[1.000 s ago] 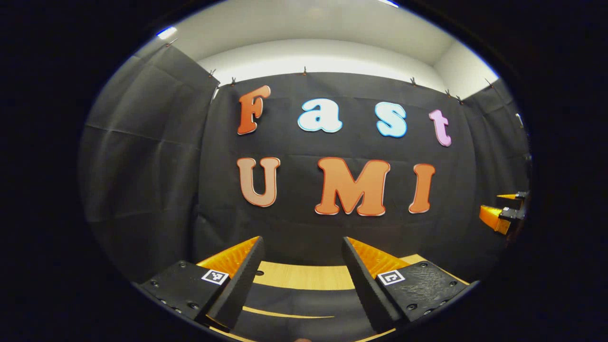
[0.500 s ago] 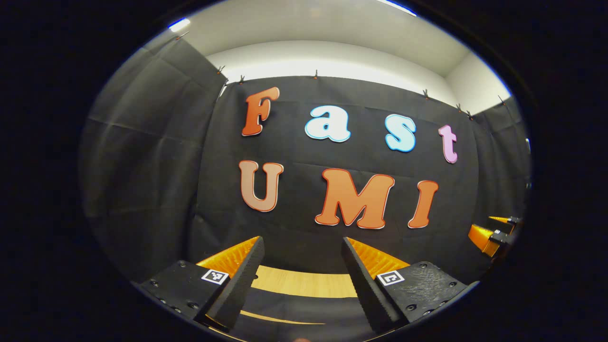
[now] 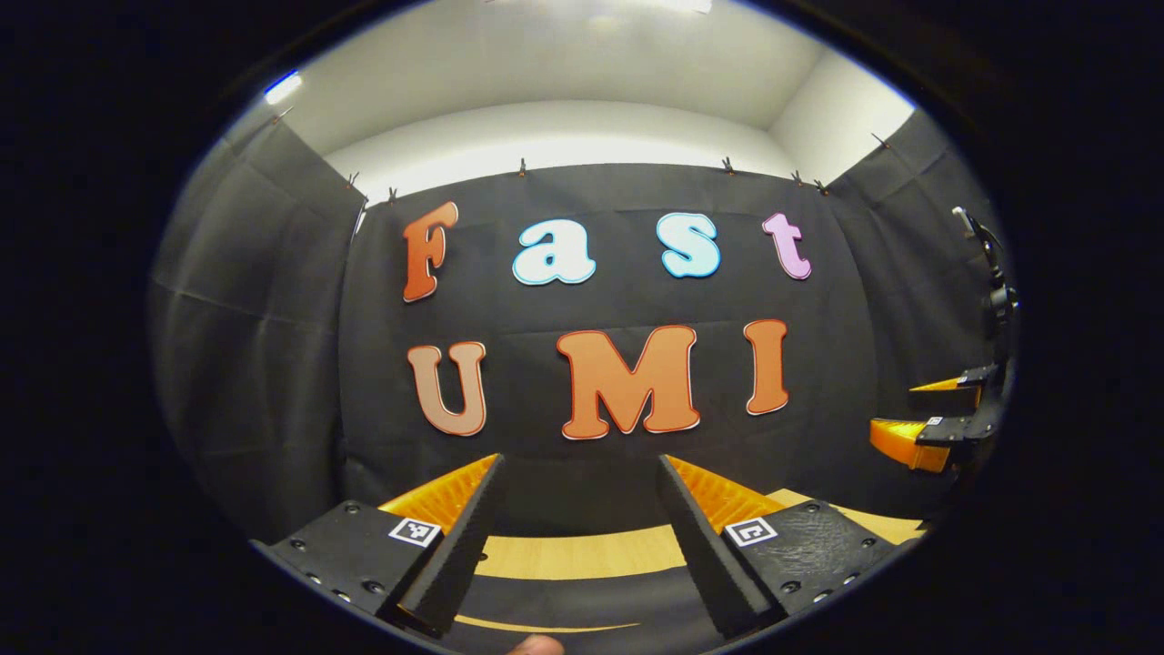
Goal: Grasp the waist and the cuffs of the jeans and fold them to make the two legs overlap; first hold the waist and fold one-third of the jeans toward the cuffs, then hold the cuffs and fold the remaining one-third in the same direction to finish folding.
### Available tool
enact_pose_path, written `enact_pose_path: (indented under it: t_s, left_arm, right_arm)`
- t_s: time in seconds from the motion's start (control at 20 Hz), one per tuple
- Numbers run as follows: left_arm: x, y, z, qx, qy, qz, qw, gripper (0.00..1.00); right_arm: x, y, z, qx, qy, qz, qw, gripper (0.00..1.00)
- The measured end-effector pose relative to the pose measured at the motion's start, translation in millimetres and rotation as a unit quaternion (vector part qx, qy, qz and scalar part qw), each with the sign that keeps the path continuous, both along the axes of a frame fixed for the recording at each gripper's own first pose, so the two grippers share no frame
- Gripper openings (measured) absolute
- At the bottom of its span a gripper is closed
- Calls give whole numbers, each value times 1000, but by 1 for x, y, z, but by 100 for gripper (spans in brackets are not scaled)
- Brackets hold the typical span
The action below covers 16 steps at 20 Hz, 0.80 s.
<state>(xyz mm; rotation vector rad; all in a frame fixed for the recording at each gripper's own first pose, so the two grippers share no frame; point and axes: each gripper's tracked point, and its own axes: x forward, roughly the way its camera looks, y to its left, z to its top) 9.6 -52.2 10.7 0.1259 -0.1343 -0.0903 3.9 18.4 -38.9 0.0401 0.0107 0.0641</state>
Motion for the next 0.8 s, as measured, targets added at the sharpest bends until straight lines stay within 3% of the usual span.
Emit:
enact_pose_path:
  t_s: [0.25,0.45,0.6,0.8]
  left_arm:
    - [18,18,-33,-10,38,66,997,100]
    - [27,63,-66,-13,87,140,986,99]
    - [26,99,-92,-17,126,198,972,100]
    - [18,155,-137,-55,192,266,943,99]
  right_arm:
    - [20,-30,-32,14,22,-1,1000,97]
    - [36,-48,-78,32,75,2,997,98]
    - [43,-59,-121,38,135,4,990,98]
    - [46,-54,-175,66,219,19,973,98]
